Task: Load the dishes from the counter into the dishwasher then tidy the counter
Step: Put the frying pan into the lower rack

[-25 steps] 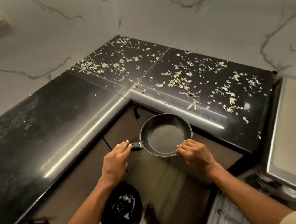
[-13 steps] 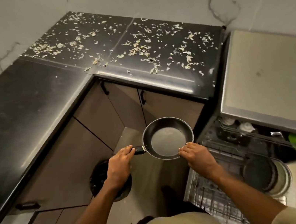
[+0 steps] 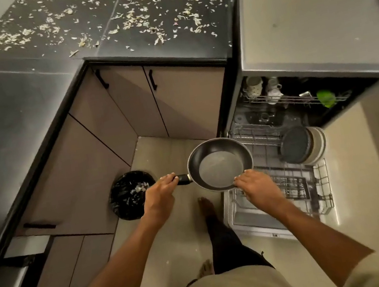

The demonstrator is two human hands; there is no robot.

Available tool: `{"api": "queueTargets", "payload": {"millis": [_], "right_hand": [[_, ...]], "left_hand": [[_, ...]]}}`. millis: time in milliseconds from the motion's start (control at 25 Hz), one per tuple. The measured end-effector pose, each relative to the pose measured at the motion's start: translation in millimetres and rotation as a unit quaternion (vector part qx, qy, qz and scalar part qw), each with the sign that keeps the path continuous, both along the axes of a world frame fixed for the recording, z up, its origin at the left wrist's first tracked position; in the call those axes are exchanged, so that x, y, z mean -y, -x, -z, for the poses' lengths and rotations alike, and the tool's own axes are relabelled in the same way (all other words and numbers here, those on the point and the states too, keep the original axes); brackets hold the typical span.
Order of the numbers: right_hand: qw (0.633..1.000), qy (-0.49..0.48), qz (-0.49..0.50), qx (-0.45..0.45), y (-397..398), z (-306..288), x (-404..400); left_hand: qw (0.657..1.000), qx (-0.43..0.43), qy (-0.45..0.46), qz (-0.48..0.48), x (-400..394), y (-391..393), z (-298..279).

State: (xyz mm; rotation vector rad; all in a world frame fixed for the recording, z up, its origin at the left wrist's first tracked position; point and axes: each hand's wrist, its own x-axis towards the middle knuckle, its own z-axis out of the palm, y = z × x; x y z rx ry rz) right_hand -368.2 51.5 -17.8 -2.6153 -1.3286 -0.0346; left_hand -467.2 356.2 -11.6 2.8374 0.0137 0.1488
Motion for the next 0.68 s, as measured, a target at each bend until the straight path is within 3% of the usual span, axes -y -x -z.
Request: {"api": "queueTargets", "payload": {"millis": [280,680], "right_hand": [[0.996,0.037,0.074,-0.031,86.7,1.2,73.4],[0.980,0.086,0.153,-0.097,121.8,15.5,200.8]], "left_hand": [[0.998,-0.019,0.041,0.047,63.4,46.0,18.5],[0.991,-0.066,0.052,0.101,193.4,39.2,48.7]]}}
